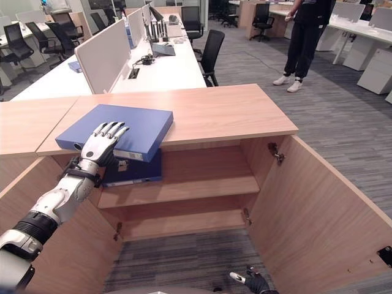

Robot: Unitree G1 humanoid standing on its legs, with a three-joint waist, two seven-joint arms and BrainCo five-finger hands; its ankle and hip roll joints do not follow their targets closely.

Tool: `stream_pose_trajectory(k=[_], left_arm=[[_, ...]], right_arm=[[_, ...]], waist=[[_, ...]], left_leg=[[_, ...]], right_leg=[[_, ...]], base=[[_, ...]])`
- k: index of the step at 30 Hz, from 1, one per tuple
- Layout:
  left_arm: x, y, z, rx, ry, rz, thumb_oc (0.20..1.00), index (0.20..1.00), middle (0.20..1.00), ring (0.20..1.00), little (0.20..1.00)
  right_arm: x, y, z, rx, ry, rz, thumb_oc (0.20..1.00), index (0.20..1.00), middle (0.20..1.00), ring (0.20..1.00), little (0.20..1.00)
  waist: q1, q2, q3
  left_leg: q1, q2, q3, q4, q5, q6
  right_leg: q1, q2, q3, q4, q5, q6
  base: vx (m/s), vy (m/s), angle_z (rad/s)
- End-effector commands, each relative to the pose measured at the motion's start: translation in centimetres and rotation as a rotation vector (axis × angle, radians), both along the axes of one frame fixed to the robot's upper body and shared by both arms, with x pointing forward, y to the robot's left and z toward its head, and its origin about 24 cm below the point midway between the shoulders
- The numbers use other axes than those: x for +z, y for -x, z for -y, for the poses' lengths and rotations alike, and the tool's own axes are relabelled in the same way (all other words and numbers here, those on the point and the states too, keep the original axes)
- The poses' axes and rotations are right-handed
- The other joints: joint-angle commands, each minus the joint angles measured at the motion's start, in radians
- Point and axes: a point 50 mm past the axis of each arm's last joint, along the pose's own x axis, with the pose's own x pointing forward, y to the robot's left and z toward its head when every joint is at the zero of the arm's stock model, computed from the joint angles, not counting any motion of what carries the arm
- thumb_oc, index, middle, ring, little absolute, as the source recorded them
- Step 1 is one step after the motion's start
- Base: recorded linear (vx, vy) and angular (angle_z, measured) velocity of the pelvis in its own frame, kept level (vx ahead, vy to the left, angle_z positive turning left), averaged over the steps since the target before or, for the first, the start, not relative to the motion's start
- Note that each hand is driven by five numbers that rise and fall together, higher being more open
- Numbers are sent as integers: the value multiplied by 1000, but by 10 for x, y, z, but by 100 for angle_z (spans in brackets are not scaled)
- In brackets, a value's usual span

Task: Put the empty folder in the office cabinet

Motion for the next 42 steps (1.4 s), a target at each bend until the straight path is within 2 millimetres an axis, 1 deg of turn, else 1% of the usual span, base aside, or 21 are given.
stream_pose_trajectory(k=[1,14,18,28,35,42], left_arm=[[57,-32,-1,33,12,192,1000,1000,1000,1000,1000],[49,-36,-5,73,26,153,1000,1000,1000,1000,1000],[47,-38,-5,79,29,142,1000,1000,1000,1000,1000],[54,-43,-1,76,37,158,1000,1000,1000,1000,1000],[48,-43,0,85,66,140,1000,1000,1000,1000,1000],[36,-40,2,87,101,109,1000,1000,1000,1000,1000]], right_arm=[[5,-29,-3,11,4,73,1000,1000,1000,1000,1000],[6,-27,0,-3,9,79,1000,1000,1000,1000,1000],[6,-25,1,-12,8,74,1000,1000,1000,1000,1000],[6,-25,3,-19,19,70,1000,1000,1000,1000,1000],[7,-28,2,-16,18,85,1000,1000,1000,1000,1000],[7,-30,0,-8,14,93,1000,1000,1000,1000,1000]], waist=[[-12,-25,43],[-27,-31,48],[-35,-37,48],[-43,-42,49],[-45,-45,50],[-43,-48,50]], left_leg=[[44,6,20,13,-79,-20],[45,5,33,13,-83,-18],[49,5,37,13,-87,-16],[50,5,47,13,-89,-16],[51,5,51,13,-92,-15],[58,4,51,13,-95,-13]], right_leg=[[84,-77,27,22,-152,111],[72,-79,41,29,-151,115],[71,-77,47,32,-152,115],[62,-75,54,30,-148,118],[60,-76,60,31,-147,119],[66,-76,61,31,-150,117]], base=[[0,0,0],[0,1,0],[5,3,-1],[13,8,-6],[0,0,0],[0,0,0]])
